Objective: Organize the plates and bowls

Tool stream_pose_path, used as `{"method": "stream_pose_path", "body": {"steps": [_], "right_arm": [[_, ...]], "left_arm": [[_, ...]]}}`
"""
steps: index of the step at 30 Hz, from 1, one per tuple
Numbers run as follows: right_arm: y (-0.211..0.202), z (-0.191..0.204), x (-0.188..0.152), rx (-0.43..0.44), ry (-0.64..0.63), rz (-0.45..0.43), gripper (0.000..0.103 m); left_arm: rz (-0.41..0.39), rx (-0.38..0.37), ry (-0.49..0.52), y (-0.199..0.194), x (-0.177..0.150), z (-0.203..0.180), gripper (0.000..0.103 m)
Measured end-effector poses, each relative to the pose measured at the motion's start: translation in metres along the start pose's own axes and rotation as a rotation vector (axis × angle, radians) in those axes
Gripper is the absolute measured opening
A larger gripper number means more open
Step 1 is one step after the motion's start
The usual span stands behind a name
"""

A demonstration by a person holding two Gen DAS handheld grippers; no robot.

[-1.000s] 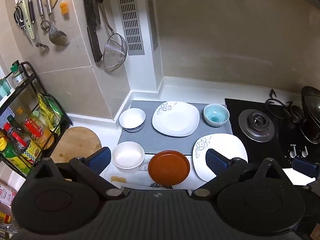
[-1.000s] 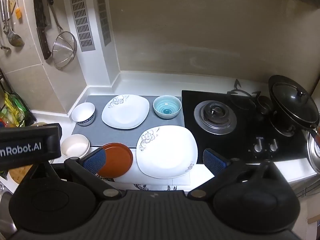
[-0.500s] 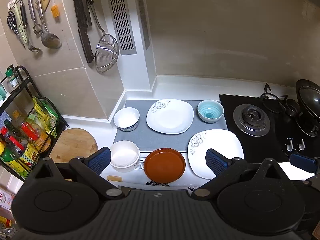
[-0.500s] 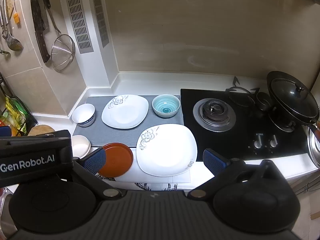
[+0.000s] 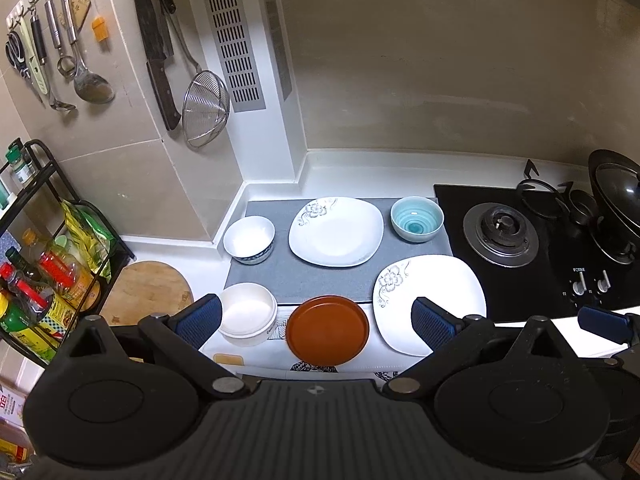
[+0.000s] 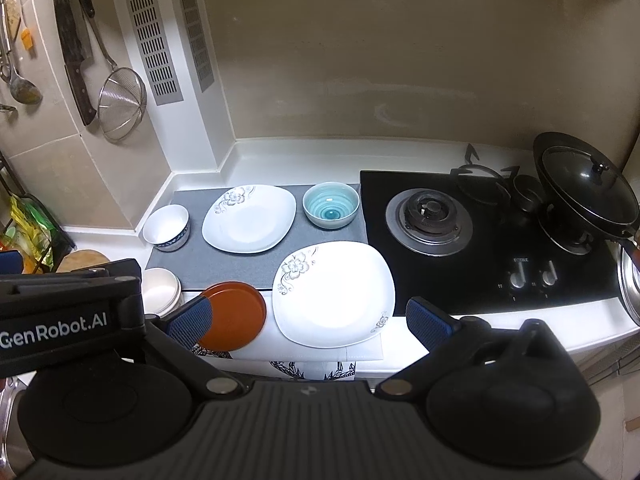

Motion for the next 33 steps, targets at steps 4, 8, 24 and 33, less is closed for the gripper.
{"method": "stream_pose_path", "body": {"steps": [4,8,24,33], "right_arm": [[0.000,-0.004,-0.003,0.002,0.009,0.003,0.103],[-0.001,-0.010,-0.006,0.000,0.010,0.000,0.103],[-0.002,-0.029,-0.009,0.012,0.005,-0.002,0.103],[-0.004,-0.041,-0.012,0.010,0.017,-0.008,0.103]], "left_arm": [[0.001,-0.002,0.004,-0.001,-0.002,-0.004,0.101],[-0.002,-0.005,0.008,-0.002,-0.004,-0.007,0.101],[-0.003,0.002,0.009,-0.007,-0.008,-0.024,0.101],[-0.008,-0.010,0.020,-0.009,-0.010,-0.036,0.101]]}}
Point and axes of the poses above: each gripper's, at about its wrist camera, not at the fingertips, and y roughly the way its jaws point, z to its left, x to its top, the point moved 2 cm from there along y, roughly the way its jaws point, and after that the axes turned 8 degrees about -y, right-handed, at the moved point
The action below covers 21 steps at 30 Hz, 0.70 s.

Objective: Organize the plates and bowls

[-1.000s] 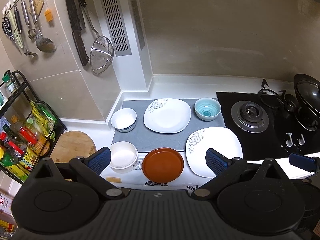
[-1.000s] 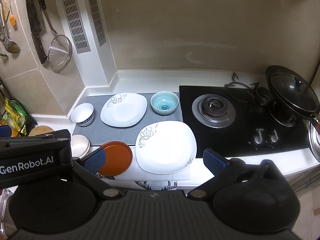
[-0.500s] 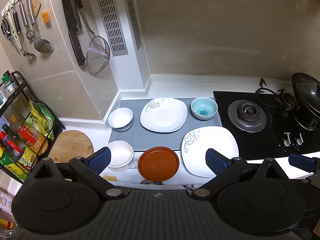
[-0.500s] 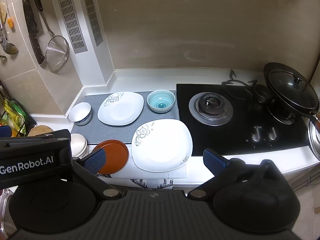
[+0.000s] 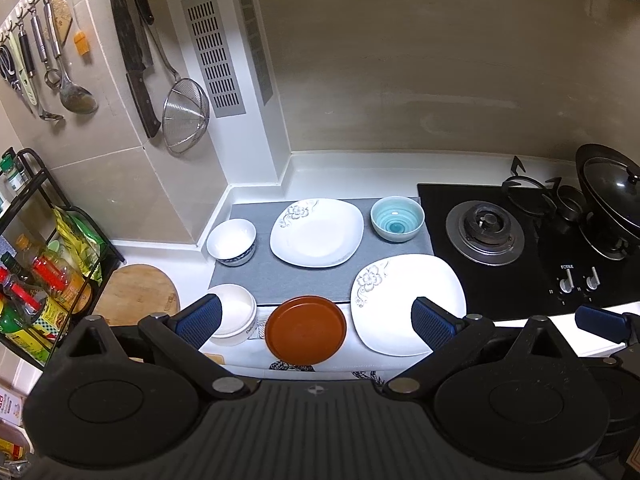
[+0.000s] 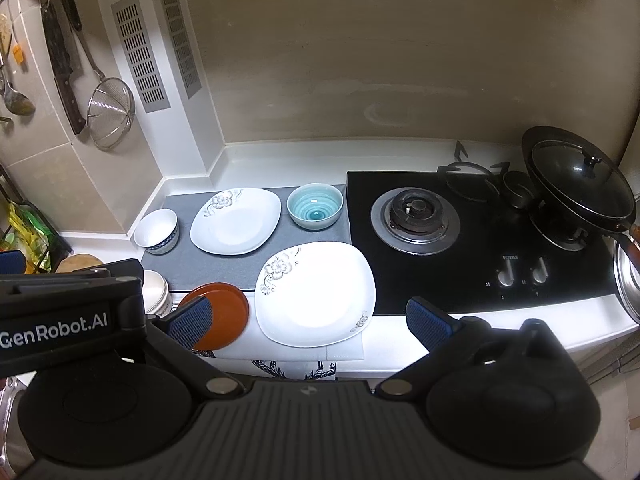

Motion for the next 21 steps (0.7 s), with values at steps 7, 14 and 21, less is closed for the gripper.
{"method": "stream_pose_path", "body": {"steps": [7,14,21], "right_arm": [[0.007,-0.007,0.001,-0.015,-0.006,0.009,0.103],[0.031,-0.002,0.006,0.005,-0.003,0.049,0.103],[0.080,-0.012,0.009,-0.020,0.009,0.025,0.103]], "left_arm": [[0.009,-0.017,-0.005,0.008,0.000,-0.005,0.101],[0.045,-0.013,-0.008,0.033,0.005,0.000,0.101],[0.023,-0.107,0.018,0.092,0.008,0.002,0.102]]}}
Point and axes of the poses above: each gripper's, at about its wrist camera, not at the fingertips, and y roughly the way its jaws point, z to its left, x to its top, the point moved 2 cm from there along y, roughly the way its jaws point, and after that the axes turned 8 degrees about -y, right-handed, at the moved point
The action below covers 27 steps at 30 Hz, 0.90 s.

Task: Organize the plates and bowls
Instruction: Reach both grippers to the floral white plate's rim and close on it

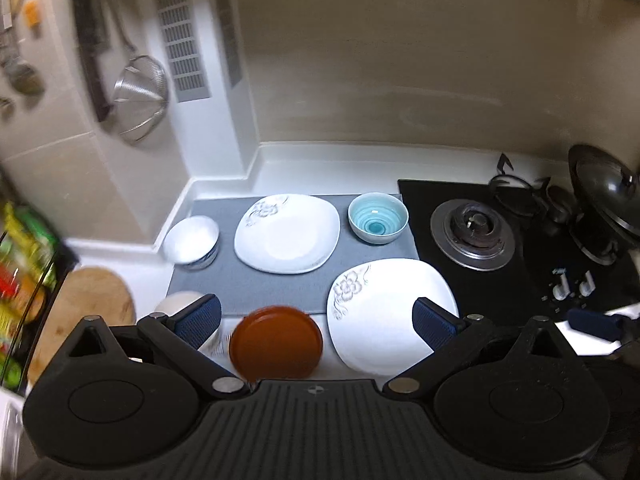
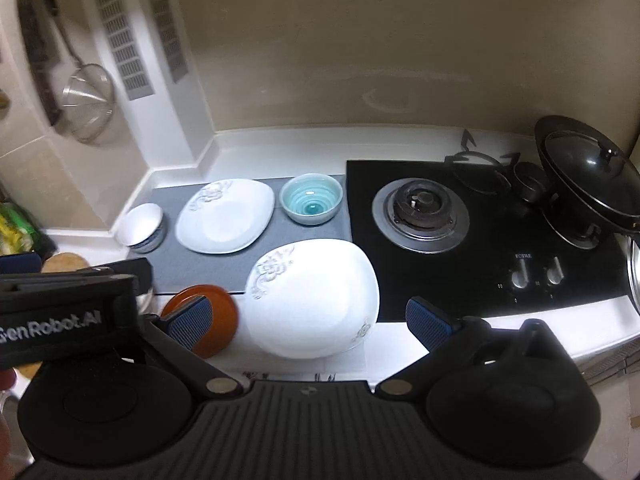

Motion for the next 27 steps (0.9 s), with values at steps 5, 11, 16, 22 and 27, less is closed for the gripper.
{"method": "stream_pose_path", "body": {"steps": [5,11,16,22,27], "right_arm": [[0.055,-0.035,-0.020,0.112,0.024,-0.123,0.103],[0.133,-0.083,-0.035,0.119,0.162,0.011,0.103],[0.185,-0.101,-0.036,0.118,0.189,0.075,0.103],[0.222,-0.126,-0.046,0.326,0.498,0.110,0.091],[0.243,-0.128,-0.045,0.383,0.484,0.144,0.083]], "left_arm": [[-0.043,-0.188,0.046,0.079,-0.005,0.012,0.102],[0.229,-0.285,0.117,0.207,-0.016,0.016,0.092],[0.498,-0.345,-0.053,0.299,-0.010,0.034,0.076],[0.609,-0.330,0.000,0.345,-0.007,0.029,0.060],[0.689,-0.316,-0.038,0.367,-0.014,0.018,0.042]]}}
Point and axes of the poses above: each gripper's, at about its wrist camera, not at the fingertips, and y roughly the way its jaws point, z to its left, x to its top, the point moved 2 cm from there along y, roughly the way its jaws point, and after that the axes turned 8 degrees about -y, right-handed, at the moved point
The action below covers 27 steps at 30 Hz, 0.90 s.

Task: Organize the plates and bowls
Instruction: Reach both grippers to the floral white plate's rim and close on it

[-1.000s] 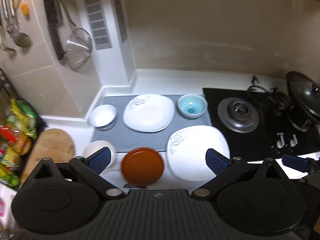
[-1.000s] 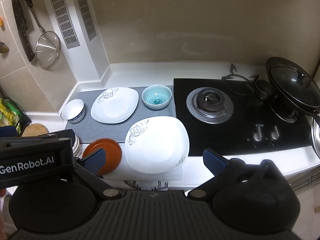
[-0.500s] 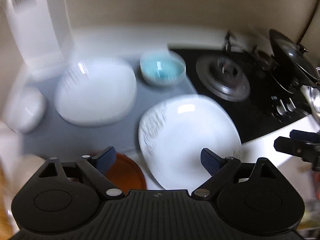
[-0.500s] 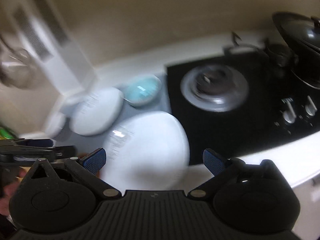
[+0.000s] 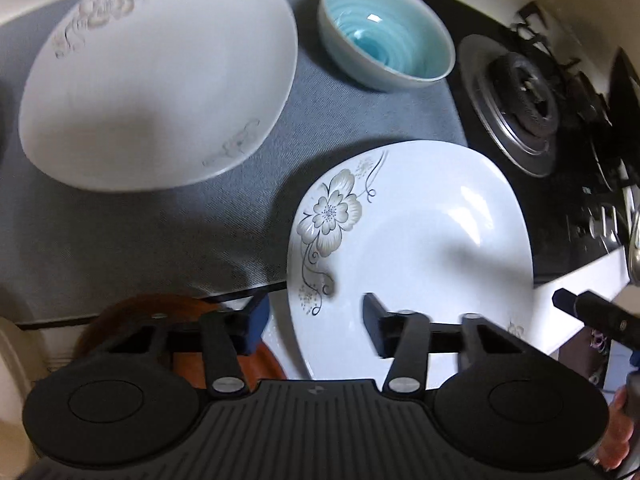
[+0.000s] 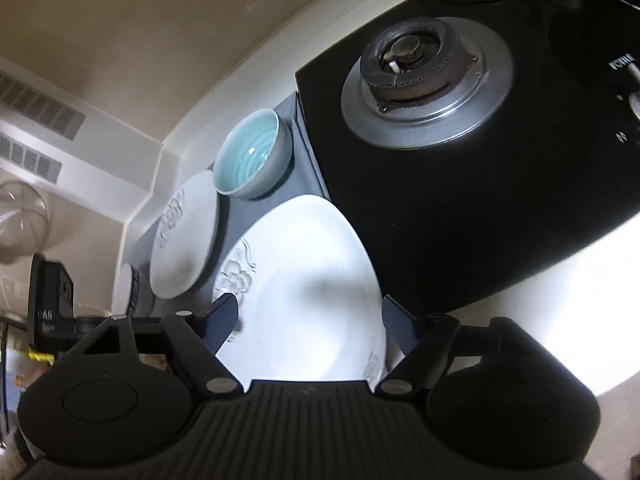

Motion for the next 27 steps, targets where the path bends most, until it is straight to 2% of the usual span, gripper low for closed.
{"method": "stream_pose_path", "body": {"steps": [2,4,10,13,15,17,19,21,22,24,26,27], "right_arm": [[0.008,-0.004,0.001,-0.003,-0.008,0.037,0.075],[0.017,-0.007,0.005,0.002,-0.015,0.073,0.067],[0.032,-0.018,0.015,0.059,-0.049,0.132,0.067],[0.042,-0.027,0.020,0.119,-0.027,0.153,0.067],[0.048,-0.033,0.021,0.138,0.009,0.163,0.061],[0.050,-0.037,0.019,0.139,0.017,0.165,0.047],[0.051,-0.044,0.018,0.152,0.039,0.165,0.038],[0.054,-0.057,0.015,0.192,0.124,0.169,0.034],[0.056,-0.064,0.013,0.215,0.166,0.179,0.033],[0.061,-0.070,0.009,0.230,0.219,0.197,0.033],[0.064,-0.064,0.007,0.192,0.186,0.192,0.031],[0.064,-0.061,0.006,0.187,0.180,0.188,0.031]], "left_arm": [[0.004,0.006,-0.027,0.005,-0.001,-0.001,0.035],[-0.005,0.041,-0.037,0.007,-0.003,-0.001,0.034],[-0.043,0.091,0.013,0.011,-0.015,-0.011,0.032],[-0.022,0.072,-0.032,0.015,-0.018,-0.007,0.033],[-0.019,0.059,-0.043,0.016,-0.019,-0.006,0.033],[-0.016,0.061,-0.019,0.016,-0.020,-0.007,0.033],[0.001,0.056,0.042,0.018,-0.020,-0.011,0.041],[0.041,0.000,0.081,0.022,-0.018,-0.015,0.066],[0.058,-0.027,0.086,0.023,-0.018,-0.016,0.070],[0.071,-0.035,0.081,0.025,-0.015,-0.017,0.072],[0.084,-0.044,0.061,0.023,-0.013,-0.016,0.072],[0.089,-0.055,0.048,0.024,-0.010,-0.012,0.068]]}}
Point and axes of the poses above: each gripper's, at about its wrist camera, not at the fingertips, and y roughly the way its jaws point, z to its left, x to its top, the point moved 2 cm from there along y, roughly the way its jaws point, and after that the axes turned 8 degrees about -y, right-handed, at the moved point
